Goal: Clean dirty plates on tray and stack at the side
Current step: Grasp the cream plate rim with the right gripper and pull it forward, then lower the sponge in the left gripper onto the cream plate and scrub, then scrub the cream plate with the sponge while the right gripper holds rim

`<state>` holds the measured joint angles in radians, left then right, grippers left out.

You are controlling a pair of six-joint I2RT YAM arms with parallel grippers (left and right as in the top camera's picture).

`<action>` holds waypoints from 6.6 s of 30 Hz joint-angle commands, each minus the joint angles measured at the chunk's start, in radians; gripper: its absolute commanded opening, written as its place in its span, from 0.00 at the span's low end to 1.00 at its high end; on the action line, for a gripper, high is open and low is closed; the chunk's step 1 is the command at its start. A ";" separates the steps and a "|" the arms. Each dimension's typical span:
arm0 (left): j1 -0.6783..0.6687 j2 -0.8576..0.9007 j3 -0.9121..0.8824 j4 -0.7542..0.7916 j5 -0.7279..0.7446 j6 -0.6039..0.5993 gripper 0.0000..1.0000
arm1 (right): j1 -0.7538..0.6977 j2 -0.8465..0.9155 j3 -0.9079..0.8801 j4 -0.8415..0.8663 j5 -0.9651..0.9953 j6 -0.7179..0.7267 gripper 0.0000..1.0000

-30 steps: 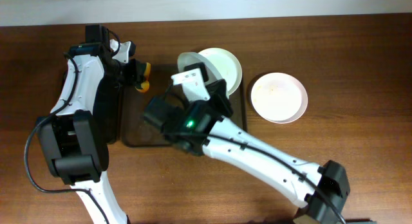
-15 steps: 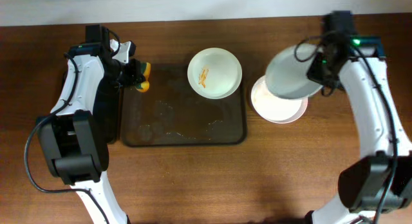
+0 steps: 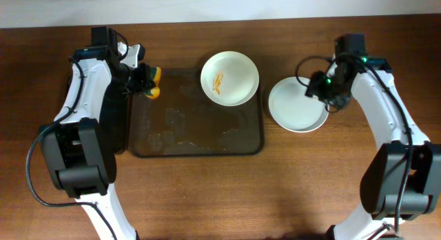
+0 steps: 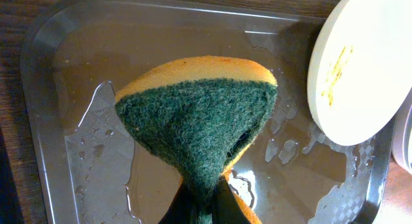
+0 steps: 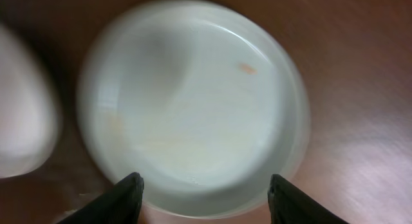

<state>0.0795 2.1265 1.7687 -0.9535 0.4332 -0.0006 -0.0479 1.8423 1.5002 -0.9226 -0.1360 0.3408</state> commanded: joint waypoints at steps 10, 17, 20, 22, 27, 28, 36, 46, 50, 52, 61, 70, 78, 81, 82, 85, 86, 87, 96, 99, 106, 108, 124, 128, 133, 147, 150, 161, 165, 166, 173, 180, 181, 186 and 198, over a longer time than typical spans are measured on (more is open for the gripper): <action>-0.001 0.005 -0.005 -0.003 0.003 -0.007 0.01 | 0.394 0.208 0.061 0.218 0.094 0.374 0.47; -0.001 0.005 -0.005 0.003 0.003 -0.007 0.00 | 0.394 0.307 0.061 0.303 0.035 0.375 0.17; -0.001 0.005 -0.005 0.002 0.003 -0.007 0.01 | 0.394 0.307 0.061 0.317 0.035 0.375 0.04; -0.002 0.005 -0.005 0.002 0.003 -0.007 0.00 | 0.394 0.307 0.061 0.311 0.025 0.374 0.04; -0.002 0.005 -0.005 0.002 0.003 -0.007 0.00 | 0.423 0.307 0.063 0.210 -0.109 0.316 0.04; -0.002 0.005 -0.005 0.002 0.003 -0.007 0.00 | 0.435 0.307 0.070 0.189 -0.148 0.280 0.04; -0.001 0.005 -0.005 0.003 0.003 -0.007 0.01 | 0.463 0.307 0.243 -0.121 -0.131 -0.053 0.61; -0.001 0.005 -0.005 0.003 0.003 -0.007 0.01 | 0.454 0.434 0.258 0.029 -0.035 -0.229 0.50; -0.002 0.005 -0.005 0.002 0.003 -0.007 0.01 | 0.454 0.453 0.259 0.051 -0.036 -0.228 0.29; -0.002 0.005 -0.005 0.002 0.003 -0.007 0.01 | 0.454 0.453 0.281 0.005 -0.076 -0.186 0.18; -0.038 0.007 -0.005 0.001 -0.031 -0.007 0.01 | 0.544 0.455 0.265 0.185 -0.095 0.367 0.04; -0.070 0.007 -0.040 -0.035 -0.095 -0.007 0.01 | 0.545 0.455 0.265 0.232 -0.062 0.401 0.09; -0.071 0.007 -0.086 -0.005 -0.119 -0.007 0.01 | 0.543 0.521 0.265 0.311 -0.161 0.397 0.09; -0.071 0.011 -0.087 -0.001 -0.119 -0.007 0.01 | 0.543 0.521 0.265 0.311 -0.167 0.397 0.04; -0.071 0.017 -0.087 0.002 -0.119 -0.007 0.01 | 0.544 0.521 0.265 0.311 -0.170 0.397 0.04; -0.075 0.051 -0.087 0.024 -0.119 -0.007 0.01 | 0.545 0.521 0.265 0.310 -0.195 0.388 0.04; -0.078 0.069 -0.087 0.032 -0.119 -0.007 0.01 | 0.545 0.521 0.265 0.311 -0.198 0.377 0.04; -0.084 0.089 -0.087 0.037 -0.119 -0.007 0.01 | 0.545 0.521 0.265 0.311 -0.202 0.373 0.04; -0.203 0.227 -0.087 0.076 -0.127 -0.014 0.01 | 0.545 0.521 0.265 0.311 -0.212 0.366 0.04; -0.241 0.228 -0.087 -0.026 -0.060 0.111 0.01 | 0.545 0.521 0.265 0.312 -0.213 0.366 0.04; -0.205 0.228 -0.087 0.066 -0.070 0.043 0.01 | 0.545 0.521 0.265 0.314 -0.220 0.366 0.04; -0.187 0.228 -0.087 0.184 -0.183 -0.045 0.00 | 0.545 0.521 0.265 0.314 -0.220 0.366 0.04; -0.199 0.228 -0.087 -0.224 -0.444 0.023 0.00 | 0.545 0.521 0.265 0.314 -0.235 0.363 0.04; -0.200 0.228 -0.087 -0.243 -0.039 0.346 0.00 | 0.545 0.521 0.265 0.319 -0.239 0.363 0.04; -0.201 0.228 -0.087 -0.139 0.105 0.466 0.00 | 0.545 0.521 0.265 0.328 -0.247 0.351 0.04; -0.141 0.228 -0.087 0.114 -0.189 -0.391 0.00 | 0.545 0.521 0.265 0.336 -0.246 0.351 0.04; -0.101 0.228 -0.087 0.116 -0.190 -0.562 0.00 | 0.545 0.521 0.265 0.336 -0.246 0.351 0.04; -0.076 0.228 -0.087 -0.016 -0.247 -0.250 0.00 | 0.545 0.521 0.265 0.336 -0.247 0.351 0.04; -0.076 0.227 -0.085 -0.119 -0.546 -0.264 0.00 | 0.545 0.521 0.265 0.336 -0.251 0.348 0.04; -0.076 0.227 -0.085 -0.123 -0.654 -0.321 0.00 | 0.545 0.521 0.265 0.336 -0.254 0.348 0.04; -0.105 0.228 -0.079 -0.027 -0.768 -0.389 0.01 | 0.545 0.521 0.265 0.336 -0.254 0.348 0.04; -0.230 0.221 0.066 -0.121 -0.600 -0.183 0.01 | 0.545 0.521 0.265 0.336 -0.254 0.347 0.04; -0.238 0.221 0.091 -0.130 -0.534 -0.133 0.01 | 0.545 0.521 0.265 0.336 -0.253 0.347 0.04; -0.240 0.225 0.115 -0.117 -0.167 0.086 0.01 | 0.545 0.521 0.265 0.336 -0.254 0.347 0.04; -0.237 0.255 0.108 0.019 -0.679 -0.380 0.00 | 0.545 0.521 0.265 0.335 -0.254 0.347 0.04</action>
<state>-0.1707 2.3333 1.8744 -0.8852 0.0238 -0.1589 0.4923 2.3444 1.7767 -0.5686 -0.4274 0.7033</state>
